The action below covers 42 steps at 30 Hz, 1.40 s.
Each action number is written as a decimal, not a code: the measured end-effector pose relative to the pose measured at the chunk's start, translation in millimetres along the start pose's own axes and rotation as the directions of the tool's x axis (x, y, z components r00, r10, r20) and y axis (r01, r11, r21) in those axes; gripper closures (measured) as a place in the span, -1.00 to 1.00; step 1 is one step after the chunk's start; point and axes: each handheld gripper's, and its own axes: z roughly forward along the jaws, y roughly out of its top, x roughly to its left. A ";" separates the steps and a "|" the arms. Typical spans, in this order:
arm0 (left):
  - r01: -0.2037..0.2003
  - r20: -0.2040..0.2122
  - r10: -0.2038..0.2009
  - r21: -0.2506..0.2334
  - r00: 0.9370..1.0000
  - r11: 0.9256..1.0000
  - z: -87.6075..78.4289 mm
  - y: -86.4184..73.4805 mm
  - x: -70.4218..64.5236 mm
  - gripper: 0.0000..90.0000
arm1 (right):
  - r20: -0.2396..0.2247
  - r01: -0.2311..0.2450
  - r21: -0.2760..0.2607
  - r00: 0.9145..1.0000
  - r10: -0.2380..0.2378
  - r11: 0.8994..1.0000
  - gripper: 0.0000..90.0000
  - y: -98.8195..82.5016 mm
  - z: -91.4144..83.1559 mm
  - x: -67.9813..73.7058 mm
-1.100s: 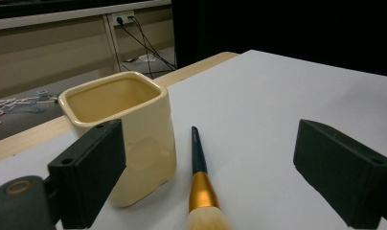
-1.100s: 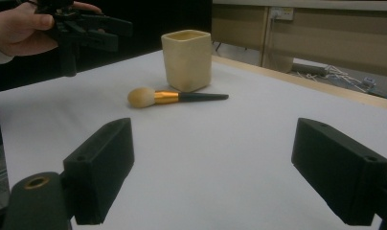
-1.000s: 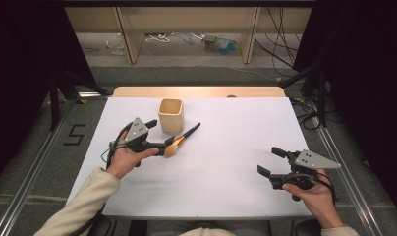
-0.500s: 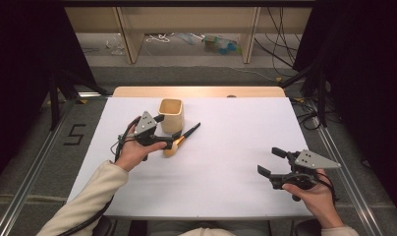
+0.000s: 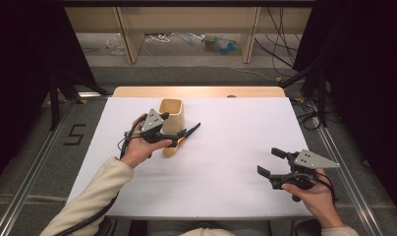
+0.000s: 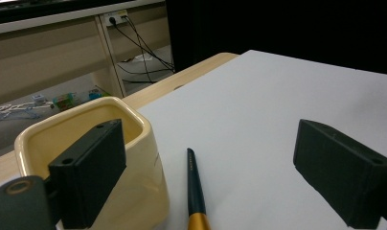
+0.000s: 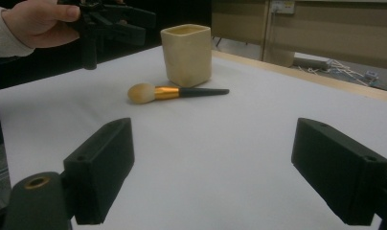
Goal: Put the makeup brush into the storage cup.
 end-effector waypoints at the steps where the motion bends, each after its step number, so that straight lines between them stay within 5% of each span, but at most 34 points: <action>1: 0.003 -0.002 -0.003 -0.003 1.000 1.000 1.4 0.7 0.2 -0.77 | 0.000 0.000 0.000 1.000 0.000 1.000 -0.65 0.0 0.0 0.0; 2: 0.008 -0.006 -0.008 -0.010 1.000 1.000 4.5 2.1 0.0 -0.77 | -0.009 0.010 -0.055 1.000 -0.011 0.998 -0.65 -0.9 3.9 -0.8; 10: 0.017 -0.017 -0.017 -0.026 1.000 1.000 12.4 3.9 0.8 -0.77 | -0.031 -0.026 -0.056 0.999 0.024 0.998 -0.65 -1.0 3.0 1.1; 12: 0.019 -0.016 -0.019 -0.028 1.000 0.999 13.6 3.9 1.3 -0.77 | -0.009 -0.010 -0.019 1.000 0.010 1.000 -0.65 0.8 -1.0 0.5; 13: 0.019 -0.018 -0.019 -0.028 1.000 0.999 14.0 3.9 1.5 -0.77 | -0.023 -0.019 -0.063 1.000 0.018 0.998 -0.65 -0.6 3.1 1.0; 20: 0.021 -0.021 -0.022 -0.031 1.000 0.999 17.3 6.5 1.2 -0.76 | -0.005 0.013 -0.060 1.000 -0.013 0.998 -0.65 0.5 1.2 -0.1; 23: 0.008 -0.016 -0.008 -0.010 1.000 1.000 20.9 9.0 0.7 -0.74 | -0.015 -0.020 -0.051 1.000 0.019 0.999 -0.65 0.2 1.7 0.4; 26: -0.014 -0.014 0.016 0.106 1.000 0.994 26.7 13.4 1.0 -0.69 | -0.020 -0.022 -0.052 1.000 0.021 0.998 -0.65 0.0 1.2 0.4; 29: -0.056 -0.015 0.061 0.226 0.998 0.972 30.9 16.4 2.2 -0.67 | -0.003 -0.019 -0.019 1.000 0.018 1.000 -0.65 0.5 -0.9 -0.4; 33: -0.082 0.001 0.086 0.321 0.996 0.943 35.4 21.0 1.7 -0.65 | -0.014 -0.024 -0.050 1.000 0.024 0.998 -0.65 -0.3 1.4 -0.3; 34: -0.082 0.001 0.086 0.321 0.996 0.943 35.4 21.0 1.7 -0.64 | -0.003 -0.018 -0.019 1.000 0.018 1.000 -0.65 0.4 -1.0 -0.6; 36: -0.102 0.027 0.099 0.388 0.995 0.916 36.6 23.9 2.7 -0.54 | -0.010 -0.026 -0.046 1.000 0.025 0.999 -0.65 -0.5 1.6 -0.2; 37: -0.139 0.041 0.134 0.425 0.990 0.894 37.6 26.6 4.2 -0.54 | -0.012 -0.027 -0.047 1.000 0.026 0.999 -0.65 -0.5 1.6 -0.1; 41: -0.129 0.043 0.124 0.491 0.991 0.862 44.4 29.4 1.4 -0.53 | -0.011 -0.031 -0.038 0.999 0.031 0.999 -0.64 -0.7 1.6 -0.2; 42: -0.138 0.062 0.124 0.518 0.990 0.844 45.7 30.3 1.1 -0.52 | -0.029 -0.037 -0.050 0.999 0.035 0.998 -0.64 -1.4 3.3 -0.4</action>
